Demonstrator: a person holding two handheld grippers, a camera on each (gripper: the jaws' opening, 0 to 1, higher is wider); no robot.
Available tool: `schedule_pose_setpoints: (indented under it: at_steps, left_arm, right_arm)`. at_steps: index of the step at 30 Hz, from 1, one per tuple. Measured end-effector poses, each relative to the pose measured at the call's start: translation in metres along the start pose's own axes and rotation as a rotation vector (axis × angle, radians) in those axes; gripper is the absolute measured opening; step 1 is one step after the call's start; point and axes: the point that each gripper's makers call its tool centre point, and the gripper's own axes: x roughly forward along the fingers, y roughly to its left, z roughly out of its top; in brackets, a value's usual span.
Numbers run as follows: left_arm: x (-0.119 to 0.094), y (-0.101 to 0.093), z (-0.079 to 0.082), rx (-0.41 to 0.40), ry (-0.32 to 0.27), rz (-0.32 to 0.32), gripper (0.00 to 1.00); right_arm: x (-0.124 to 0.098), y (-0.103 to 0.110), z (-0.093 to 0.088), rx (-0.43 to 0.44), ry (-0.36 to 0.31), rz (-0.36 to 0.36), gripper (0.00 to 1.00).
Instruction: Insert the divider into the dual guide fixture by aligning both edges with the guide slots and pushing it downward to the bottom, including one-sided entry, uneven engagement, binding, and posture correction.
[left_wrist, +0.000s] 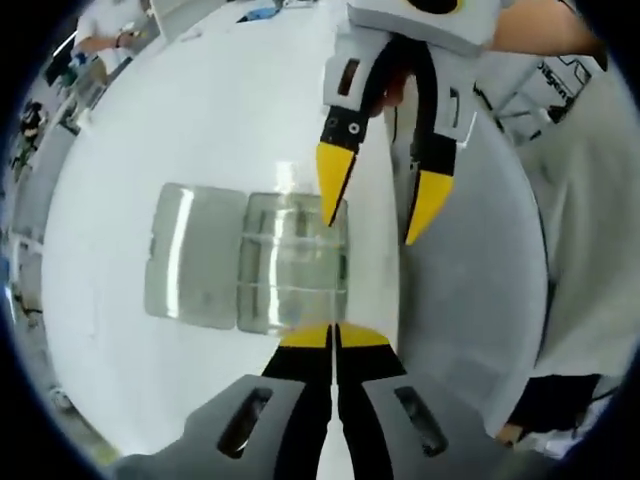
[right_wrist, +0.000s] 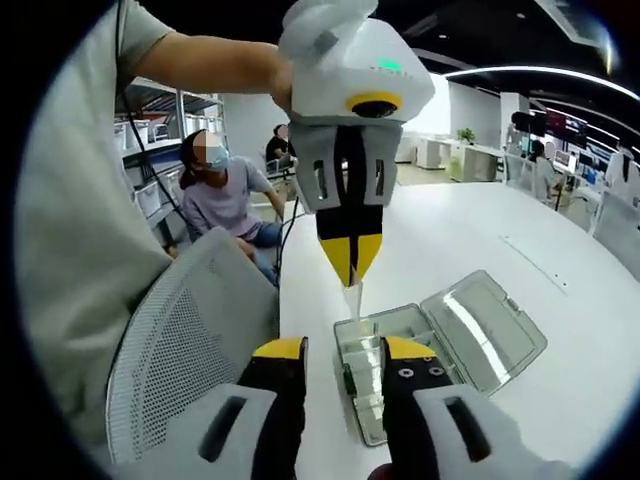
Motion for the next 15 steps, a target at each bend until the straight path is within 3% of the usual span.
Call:
schedule_pose_setpoints:
  at_steps: [3, 15]
  left_arm:
    - [0.002, 0.006, -0.004, 0.008, 0.034, 0.01, 0.0]
    - [0.014, 0.014, -0.003, 0.02, 0.071, 0.005, 0.0]
  right_arm:
    - [-0.002, 0.0, -0.005, 0.015, 0.01, -0.013, 0.32]
    - [-0.011, 0.004, -0.017, 0.043, 0.025, -0.054, 0.46]
